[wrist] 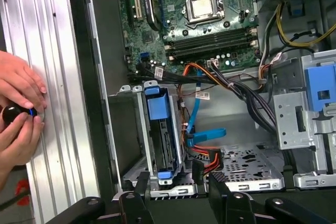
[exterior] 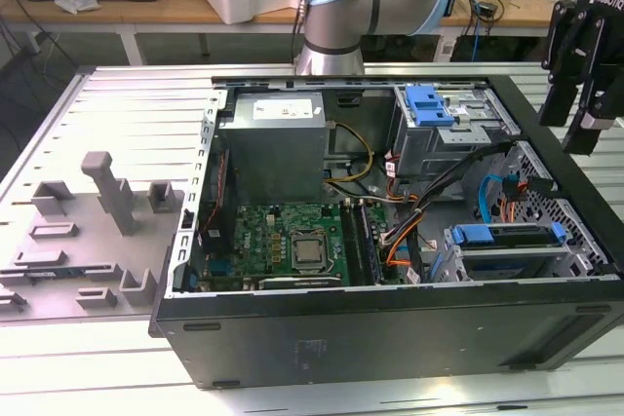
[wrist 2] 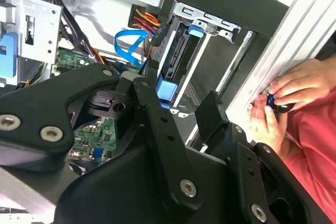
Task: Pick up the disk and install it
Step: 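Insert the first disk wire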
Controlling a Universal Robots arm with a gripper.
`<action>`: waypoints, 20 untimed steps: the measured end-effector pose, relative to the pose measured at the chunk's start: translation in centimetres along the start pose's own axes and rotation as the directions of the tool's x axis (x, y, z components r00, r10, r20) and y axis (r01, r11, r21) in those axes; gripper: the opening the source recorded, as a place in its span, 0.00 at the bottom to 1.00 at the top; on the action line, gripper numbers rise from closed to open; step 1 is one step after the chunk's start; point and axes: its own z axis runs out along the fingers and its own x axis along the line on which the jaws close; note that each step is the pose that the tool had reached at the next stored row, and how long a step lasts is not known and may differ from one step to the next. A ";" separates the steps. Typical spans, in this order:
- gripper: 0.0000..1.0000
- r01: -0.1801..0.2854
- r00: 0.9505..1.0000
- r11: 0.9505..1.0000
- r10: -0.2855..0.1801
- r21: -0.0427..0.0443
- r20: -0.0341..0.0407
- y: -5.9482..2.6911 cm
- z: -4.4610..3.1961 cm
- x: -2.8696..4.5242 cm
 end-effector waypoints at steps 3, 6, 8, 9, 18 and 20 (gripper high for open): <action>0.56 0.000 1.000 1.000 0.000 0.002 -0.016 -0.14 0.16 -0.76; 0.56 -0.001 1.000 1.000 0.001 0.002 -0.017 -0.26 0.53 -1.13; 0.56 0.000 1.000 1.000 0.000 0.002 -0.017 -0.32 0.73 -1.22; 0.56 0.000 1.000 1.000 0.000 0.002 -0.017 -0.38 0.85 -1.28; 0.56 -0.010 1.000 1.000 0.010 0.000 -0.017 -0.63 2.06 -1.97; 0.56 -0.024 1.000 1.000 0.024 -0.003 -0.017 -0.62 2.26 -2.04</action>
